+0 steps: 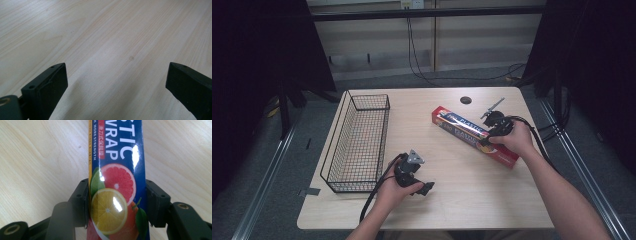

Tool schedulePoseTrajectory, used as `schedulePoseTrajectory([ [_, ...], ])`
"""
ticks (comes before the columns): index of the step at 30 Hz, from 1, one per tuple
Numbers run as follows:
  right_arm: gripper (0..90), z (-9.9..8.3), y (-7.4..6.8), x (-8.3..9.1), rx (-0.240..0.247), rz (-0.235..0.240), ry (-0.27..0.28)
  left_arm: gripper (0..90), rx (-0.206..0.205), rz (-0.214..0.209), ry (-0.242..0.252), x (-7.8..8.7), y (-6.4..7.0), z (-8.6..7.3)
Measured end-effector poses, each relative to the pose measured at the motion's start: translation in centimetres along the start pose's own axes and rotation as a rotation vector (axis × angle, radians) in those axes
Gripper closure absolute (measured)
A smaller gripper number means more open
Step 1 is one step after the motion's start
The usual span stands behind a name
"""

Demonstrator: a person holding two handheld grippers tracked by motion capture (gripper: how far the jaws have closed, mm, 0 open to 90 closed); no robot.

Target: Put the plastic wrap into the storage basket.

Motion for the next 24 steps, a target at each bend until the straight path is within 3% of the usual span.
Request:
schedulePoseTrajectory([
  [21,46.3,0.8,-0.5,3.1,0.016,-0.004,0.133,3.9,0.021,-0.007,0.003,-0.5,0.6,0.2],
  [24,46.3,0.8,-0.6,3.4,0.017,0.0,0.143,3.9,0.006,-0.012,-0.012,-0.5,0.6,0.2],
])
Point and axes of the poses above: each handheld gripper's, and its own axes: x roughly backward along the jaws, z roughly out of its top, y roughly to its right, the point moved 6 cm from there along -x, roughly forward along the jaws, and after that the axes turned 14 degrees about x, right-handed, at the moved point
